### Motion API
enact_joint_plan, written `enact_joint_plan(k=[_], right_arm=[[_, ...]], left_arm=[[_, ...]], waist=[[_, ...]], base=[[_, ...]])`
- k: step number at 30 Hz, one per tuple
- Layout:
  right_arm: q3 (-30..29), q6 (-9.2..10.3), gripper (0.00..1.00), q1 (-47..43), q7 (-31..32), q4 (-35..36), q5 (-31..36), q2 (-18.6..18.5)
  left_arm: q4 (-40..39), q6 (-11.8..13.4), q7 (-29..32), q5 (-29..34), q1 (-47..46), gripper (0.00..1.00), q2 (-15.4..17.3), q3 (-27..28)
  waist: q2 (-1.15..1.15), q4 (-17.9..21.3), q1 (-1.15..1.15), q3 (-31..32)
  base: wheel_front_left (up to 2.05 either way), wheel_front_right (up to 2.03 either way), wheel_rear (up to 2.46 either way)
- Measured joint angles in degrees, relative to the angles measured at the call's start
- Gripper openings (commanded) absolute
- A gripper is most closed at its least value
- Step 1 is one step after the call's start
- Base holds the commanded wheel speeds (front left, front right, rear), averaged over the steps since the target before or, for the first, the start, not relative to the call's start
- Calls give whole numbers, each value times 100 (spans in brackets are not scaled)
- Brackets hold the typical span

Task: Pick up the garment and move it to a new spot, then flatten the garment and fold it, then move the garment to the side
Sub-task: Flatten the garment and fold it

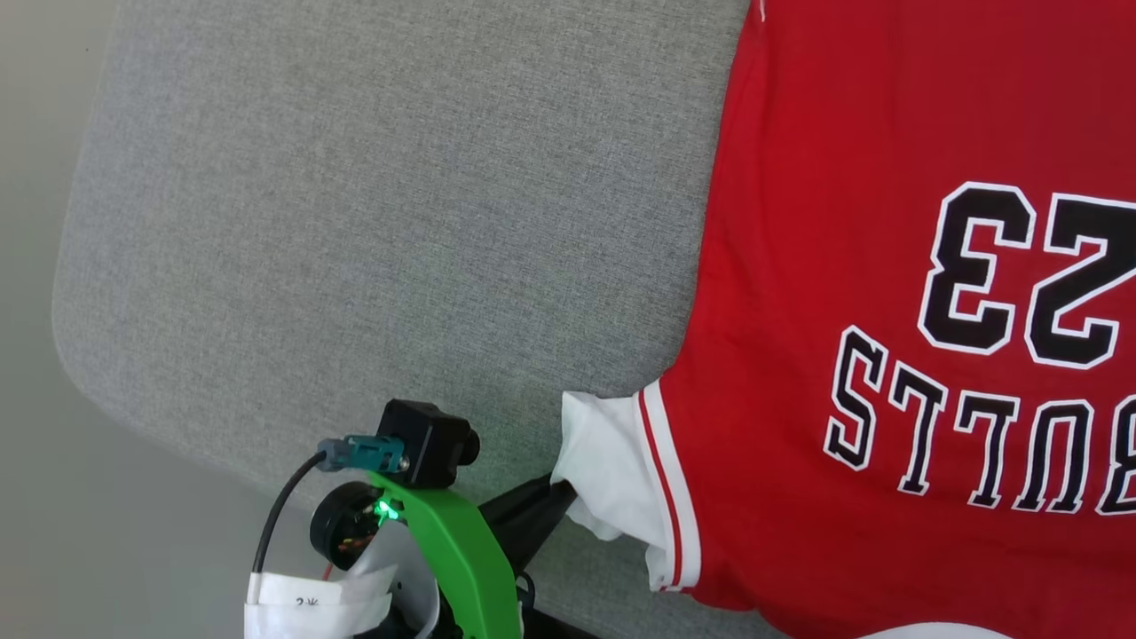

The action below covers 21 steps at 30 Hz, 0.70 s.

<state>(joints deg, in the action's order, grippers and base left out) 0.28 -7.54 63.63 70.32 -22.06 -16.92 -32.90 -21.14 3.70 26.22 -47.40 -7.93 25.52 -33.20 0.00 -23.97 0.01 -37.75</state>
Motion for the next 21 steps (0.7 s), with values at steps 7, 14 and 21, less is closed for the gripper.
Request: enact_joint_plan(k=[7, 14, 21], right_arm=[[280, 0, 0, -107, 14, -11, -246, -101], [375, 0, 0, -400, -225, -146, -363, -187], [205, -1, 0, -1048, -571, -356, -514, -219]], left_arm=[[82, -18, -21, 0, -43, 0, -11, 9], [180, -1, -70, -2, -43, 0, -3, 66], [285, 89, -104, -3, -37, 0, 44, 202]], waist=[[0, 6, 0, 64], [0, 101, 0, 289], [0, 267, 0, 689]], base=[[0, 0, 0], [0, 0, 0], [0, 0, 0]])
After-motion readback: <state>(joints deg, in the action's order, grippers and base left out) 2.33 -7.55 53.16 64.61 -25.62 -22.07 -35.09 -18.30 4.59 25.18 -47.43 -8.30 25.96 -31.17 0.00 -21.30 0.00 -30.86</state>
